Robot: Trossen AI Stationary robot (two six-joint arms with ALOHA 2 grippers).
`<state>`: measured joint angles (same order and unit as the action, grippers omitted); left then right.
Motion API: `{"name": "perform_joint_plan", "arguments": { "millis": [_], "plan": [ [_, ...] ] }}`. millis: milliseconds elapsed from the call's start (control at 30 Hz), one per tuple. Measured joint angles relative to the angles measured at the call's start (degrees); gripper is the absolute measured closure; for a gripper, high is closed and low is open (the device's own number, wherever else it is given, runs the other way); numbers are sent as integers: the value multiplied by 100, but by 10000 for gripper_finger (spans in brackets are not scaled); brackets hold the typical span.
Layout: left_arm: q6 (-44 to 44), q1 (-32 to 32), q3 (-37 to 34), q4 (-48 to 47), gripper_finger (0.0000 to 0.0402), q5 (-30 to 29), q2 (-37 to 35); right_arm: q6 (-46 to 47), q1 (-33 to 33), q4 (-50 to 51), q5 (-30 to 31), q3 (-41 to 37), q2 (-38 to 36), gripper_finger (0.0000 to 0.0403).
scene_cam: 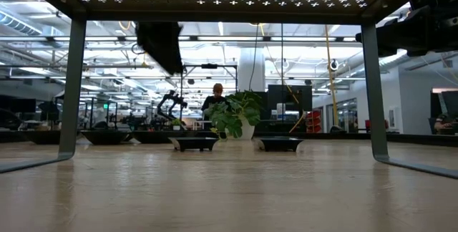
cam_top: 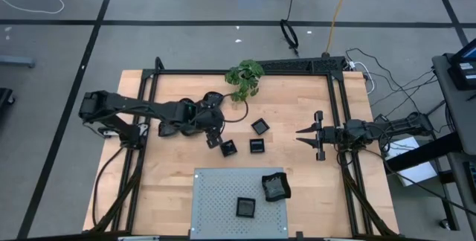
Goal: Pick & Place Mini shaped plates
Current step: Stack the square plate onto the stacked square plate on the shelf
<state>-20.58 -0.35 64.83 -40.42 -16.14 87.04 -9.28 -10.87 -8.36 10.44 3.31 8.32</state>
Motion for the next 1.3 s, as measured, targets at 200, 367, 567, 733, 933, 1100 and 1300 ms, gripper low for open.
{"name": "perform_joint_plan", "arguments": {
  "millis": [200, 367, 567, 733, 933, 1100, 1300],
  "plan": [
    [-83, 198, -743, 1071, 158, 369, -4, 0, 1, 0, 0, 2, 0, 307],
    [-132, 194, -1238, 1754, 158, 422, -4, 1, 0, 0, 0, 1, 0, 309],
    [-221, 194, -1577, 2125, 158, 415, -4, 2, 0, 0, 0, 2, 0, 308],
    [-203, 194, -1747, 2339, 158, 374, -4, 0, 0, 0, 0, 2, 0, 308],
    [-81, 194, -1780, 2554, 158, 303, 108, 2, 0, 1, -1, 2, 0, 309],
    [-57, 194, -1742, 2646, 158, 315, 405, 2, 0, -12, 0, 2, 2, 307],
    [38, 181, -1723, 2684, 158, 499, 838, 1, 0, -36, -3, 1, 39, 309]
  ]
}}
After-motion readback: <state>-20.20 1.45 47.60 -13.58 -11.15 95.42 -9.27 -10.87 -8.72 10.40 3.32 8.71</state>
